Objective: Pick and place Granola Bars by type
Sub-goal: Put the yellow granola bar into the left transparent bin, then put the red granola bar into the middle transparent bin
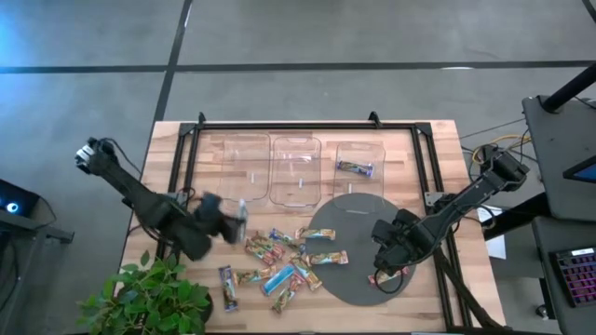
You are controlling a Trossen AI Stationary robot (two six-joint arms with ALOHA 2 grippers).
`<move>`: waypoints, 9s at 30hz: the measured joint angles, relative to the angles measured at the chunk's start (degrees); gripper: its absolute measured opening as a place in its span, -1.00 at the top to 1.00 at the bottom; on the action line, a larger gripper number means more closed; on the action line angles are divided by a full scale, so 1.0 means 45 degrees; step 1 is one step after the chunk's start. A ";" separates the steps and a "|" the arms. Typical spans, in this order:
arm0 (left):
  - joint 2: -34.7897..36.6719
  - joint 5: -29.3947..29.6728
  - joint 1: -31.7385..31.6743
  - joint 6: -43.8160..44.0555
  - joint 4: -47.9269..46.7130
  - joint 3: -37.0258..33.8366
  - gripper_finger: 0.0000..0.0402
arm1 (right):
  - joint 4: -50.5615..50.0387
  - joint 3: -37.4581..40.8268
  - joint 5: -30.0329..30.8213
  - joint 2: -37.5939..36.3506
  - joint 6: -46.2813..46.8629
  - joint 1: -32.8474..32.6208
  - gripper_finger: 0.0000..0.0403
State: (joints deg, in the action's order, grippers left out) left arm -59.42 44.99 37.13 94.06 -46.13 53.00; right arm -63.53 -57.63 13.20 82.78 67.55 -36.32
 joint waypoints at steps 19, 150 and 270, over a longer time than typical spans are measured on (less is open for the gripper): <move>0.4843 -0.1756 -0.8168 -0.3241 0.3127 -0.4437 0.70 | 0.0327 0.0000 0.0100 0.0002 0.0255 0.0049 -0.12; -0.7818 -0.8489 -0.2329 -1.7492 0.4167 -0.0619 0.37 | 0.0560 0.0083 -0.2120 0.0000 -0.1102 -0.0622 -0.12; -0.2952 -0.1434 -0.0472 -0.4749 0.0770 0.2034 0.58 | 1.1296 -0.1419 -0.1350 0.0801 -0.2244 0.9383 0.45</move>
State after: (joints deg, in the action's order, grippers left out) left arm -72.71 38.54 35.00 72.69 -42.66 62.15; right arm -12.70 -64.01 7.12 86.39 57.45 5.91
